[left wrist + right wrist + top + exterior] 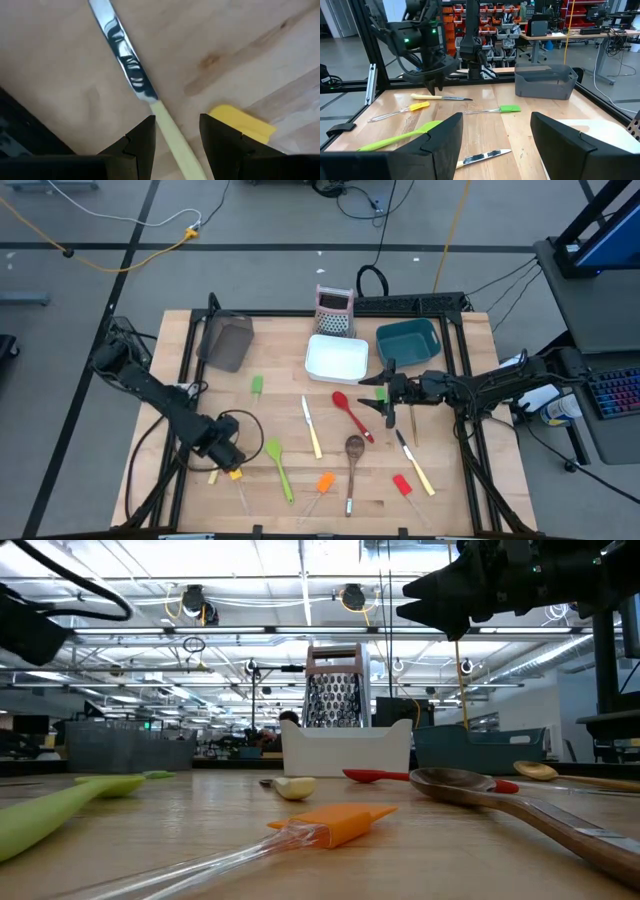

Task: Pick & Place Kitchen Items
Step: Put the bottom left yellow knife into the black bin

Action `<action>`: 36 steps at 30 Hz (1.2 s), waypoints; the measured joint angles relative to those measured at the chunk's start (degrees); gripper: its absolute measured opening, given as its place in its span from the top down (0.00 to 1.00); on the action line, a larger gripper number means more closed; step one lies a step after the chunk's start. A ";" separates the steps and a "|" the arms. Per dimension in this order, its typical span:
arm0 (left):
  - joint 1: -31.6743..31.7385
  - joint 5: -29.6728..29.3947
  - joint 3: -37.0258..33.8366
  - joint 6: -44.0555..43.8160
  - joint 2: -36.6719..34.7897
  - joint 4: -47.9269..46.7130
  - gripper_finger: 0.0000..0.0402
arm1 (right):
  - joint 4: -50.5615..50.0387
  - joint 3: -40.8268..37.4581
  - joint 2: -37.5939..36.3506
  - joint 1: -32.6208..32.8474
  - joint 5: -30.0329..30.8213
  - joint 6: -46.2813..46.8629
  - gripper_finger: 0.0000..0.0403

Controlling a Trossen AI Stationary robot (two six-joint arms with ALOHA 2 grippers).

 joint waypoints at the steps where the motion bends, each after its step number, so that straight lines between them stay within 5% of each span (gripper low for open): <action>1: -0.79 0.00 0.00 -1.31 0.00 -0.02 0.62 | 0.00 0.00 0.00 0.00 0.00 -0.02 0.43; 18: -9.97 -3.59 -0.02 -16.28 0.27 1.97 0.62 | -0.66 0.00 0.00 0.00 0.02 -0.02 0.44; 36: -11.49 -3.10 -0.20 -16.77 7.79 4.21 0.62 | -0.79 0.00 0.00 0.00 0.02 -0.02 0.44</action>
